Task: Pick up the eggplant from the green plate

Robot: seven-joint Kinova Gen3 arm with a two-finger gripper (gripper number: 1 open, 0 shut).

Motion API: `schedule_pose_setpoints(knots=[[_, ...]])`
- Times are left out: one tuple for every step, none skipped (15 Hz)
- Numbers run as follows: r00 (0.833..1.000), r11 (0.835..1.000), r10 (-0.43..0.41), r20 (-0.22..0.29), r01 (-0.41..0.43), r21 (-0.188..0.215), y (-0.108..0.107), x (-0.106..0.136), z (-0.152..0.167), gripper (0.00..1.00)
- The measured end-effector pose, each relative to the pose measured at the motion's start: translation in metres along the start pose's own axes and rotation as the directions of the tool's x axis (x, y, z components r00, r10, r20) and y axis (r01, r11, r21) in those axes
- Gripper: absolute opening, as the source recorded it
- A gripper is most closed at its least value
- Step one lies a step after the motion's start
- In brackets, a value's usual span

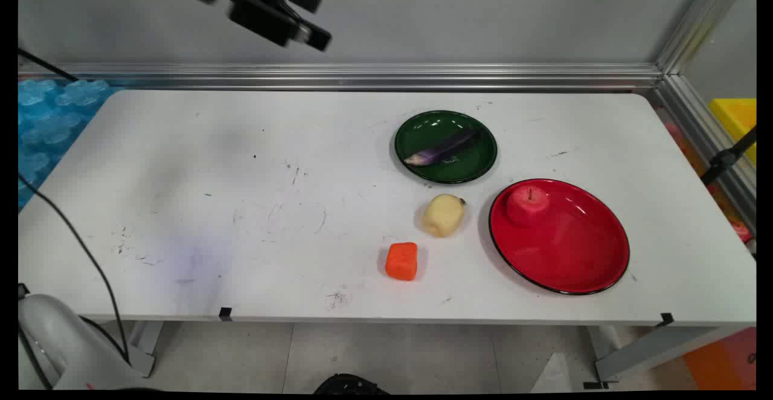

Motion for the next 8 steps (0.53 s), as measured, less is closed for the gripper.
schedule_pose_setpoints(knots=[[1.0,1.0,0.0,0.018,0.0,0.014,-0.006,-0.001,0.016,1.0],[0.999,1.0,-0.002,0.034,0.001,0.027,-0.012,-0.002,0.031,1.0],[0.999,0.999,-0.007,0.05,0.004,0.041,-0.017,-0.003,0.045,1.0],[0.998,0.999,-0.013,0.066,0.009,0.053,-0.023,-0.003,0.06,1.0],[0.997,0.998,-0.018,0.079,0.013,0.063,-0.028,-0.003,0.073,1.0],[0.995,0.997,-0.025,0.094,0.018,0.075,-0.034,-0.003,0.088,1.0],[0.994,0.996,-0.03,0.107,0.021,0.085,-0.04,-0.002,0.103,1.0],[0.992,0.995,-0.034,0.118,0.023,0.093,-0.045,-0.001,0.117,1.0]])
